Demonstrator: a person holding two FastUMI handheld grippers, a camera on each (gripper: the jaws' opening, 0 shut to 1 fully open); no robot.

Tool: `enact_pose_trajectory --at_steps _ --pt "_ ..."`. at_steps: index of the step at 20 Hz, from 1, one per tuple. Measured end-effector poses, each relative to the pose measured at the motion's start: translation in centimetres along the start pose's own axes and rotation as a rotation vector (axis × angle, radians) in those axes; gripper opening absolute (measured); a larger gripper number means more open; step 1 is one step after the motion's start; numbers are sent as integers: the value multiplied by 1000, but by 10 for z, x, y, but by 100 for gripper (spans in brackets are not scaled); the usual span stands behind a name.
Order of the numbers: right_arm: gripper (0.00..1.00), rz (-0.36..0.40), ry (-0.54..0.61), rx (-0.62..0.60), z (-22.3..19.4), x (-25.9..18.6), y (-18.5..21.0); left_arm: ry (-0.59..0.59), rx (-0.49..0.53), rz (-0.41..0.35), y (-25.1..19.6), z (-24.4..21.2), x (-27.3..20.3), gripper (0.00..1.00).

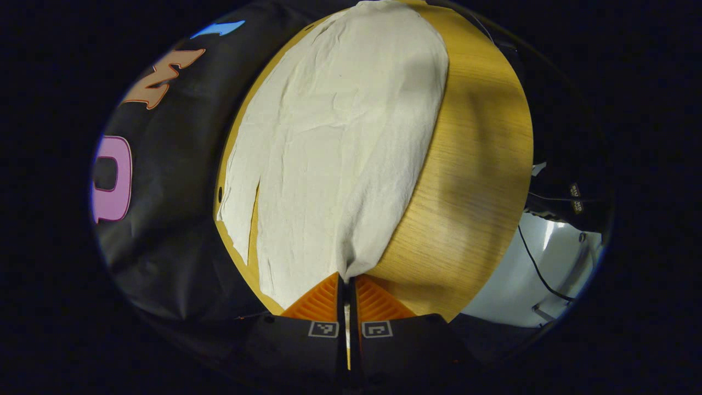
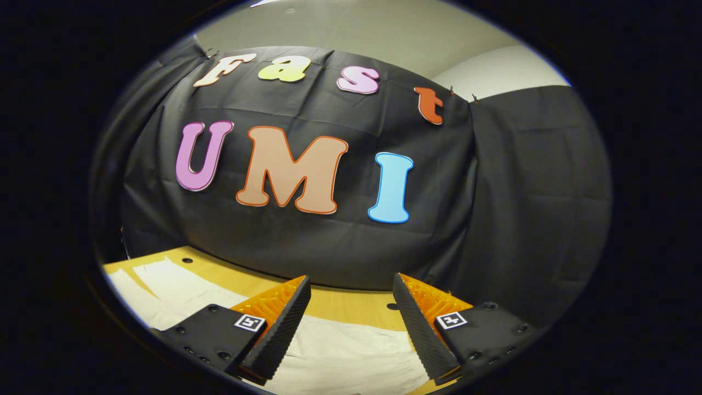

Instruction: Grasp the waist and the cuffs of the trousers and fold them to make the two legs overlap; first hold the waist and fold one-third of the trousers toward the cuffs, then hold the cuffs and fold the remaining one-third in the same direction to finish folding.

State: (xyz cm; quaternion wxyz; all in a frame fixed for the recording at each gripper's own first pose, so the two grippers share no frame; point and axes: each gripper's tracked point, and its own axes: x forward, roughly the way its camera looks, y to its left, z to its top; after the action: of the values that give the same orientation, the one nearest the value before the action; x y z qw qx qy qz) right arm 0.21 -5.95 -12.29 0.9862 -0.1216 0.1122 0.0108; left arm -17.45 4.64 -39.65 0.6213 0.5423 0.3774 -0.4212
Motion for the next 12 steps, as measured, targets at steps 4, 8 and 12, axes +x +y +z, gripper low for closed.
enact_pose_trajectory --at_steps 4,8,12 --pt "98 24 29 -181 -23 -14 -19 2 -40 10 1 0 2 0" --pt "97 59 104 -331 -63 -26 -35 4 -20 14 0 0 1 0" --pt "98 155 197 -533 -118 -46 -46 9 -5 29 1 1 2 0"
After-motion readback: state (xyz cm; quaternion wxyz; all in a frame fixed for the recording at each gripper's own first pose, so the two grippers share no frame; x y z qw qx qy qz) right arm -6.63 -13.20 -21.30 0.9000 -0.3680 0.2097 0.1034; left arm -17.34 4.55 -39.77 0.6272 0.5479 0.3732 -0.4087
